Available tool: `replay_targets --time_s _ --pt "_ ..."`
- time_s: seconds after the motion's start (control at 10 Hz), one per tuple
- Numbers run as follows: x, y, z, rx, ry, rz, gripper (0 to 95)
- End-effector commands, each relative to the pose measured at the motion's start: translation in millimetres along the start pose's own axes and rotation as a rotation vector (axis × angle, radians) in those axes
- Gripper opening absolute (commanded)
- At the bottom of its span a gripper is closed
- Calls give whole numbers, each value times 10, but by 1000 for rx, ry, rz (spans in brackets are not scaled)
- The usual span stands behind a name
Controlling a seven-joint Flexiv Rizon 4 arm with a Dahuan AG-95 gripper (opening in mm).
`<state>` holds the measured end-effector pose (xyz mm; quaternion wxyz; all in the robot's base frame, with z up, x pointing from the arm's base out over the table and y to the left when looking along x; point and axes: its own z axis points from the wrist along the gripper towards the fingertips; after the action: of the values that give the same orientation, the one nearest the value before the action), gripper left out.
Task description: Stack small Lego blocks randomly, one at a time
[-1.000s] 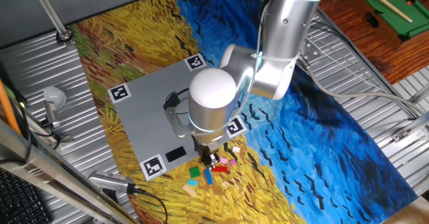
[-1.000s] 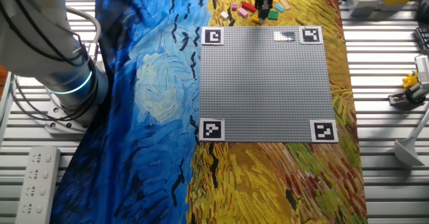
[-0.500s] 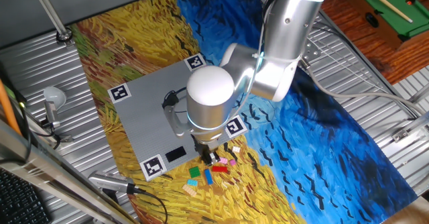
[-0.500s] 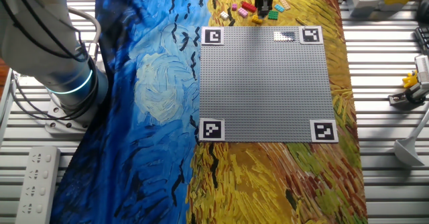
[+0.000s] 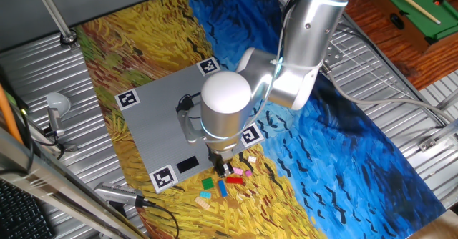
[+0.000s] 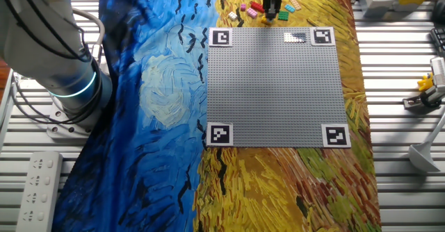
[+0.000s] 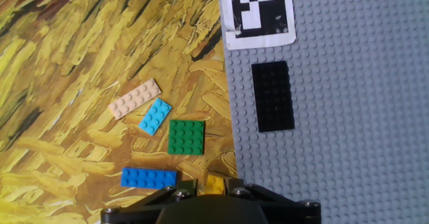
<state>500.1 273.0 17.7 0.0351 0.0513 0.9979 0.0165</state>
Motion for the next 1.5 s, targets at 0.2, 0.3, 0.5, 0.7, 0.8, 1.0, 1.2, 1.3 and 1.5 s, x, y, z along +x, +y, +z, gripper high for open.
replay_targets --time_s 0.2,0.3,0.5,0.7,0.8,1.0,1.2,1.3,1.5 --pt "48 -28 16 3 -1 9 190" --pt "63 -33 31 1 -5 8 190" --pt "68 -35 53 -7 -7 5 190" --pt "59 -14 64 -13 -5 -3 190" --pt "53 4 78 -12 -6 -7 190" --pt "45 22 102 -10 -7 -27 0" --pt "40 9 70 5 5 -55 0" --pt "44 -9 55 -4 6 -64 0" --pt "21 -36 17 -4 15 -75 0"
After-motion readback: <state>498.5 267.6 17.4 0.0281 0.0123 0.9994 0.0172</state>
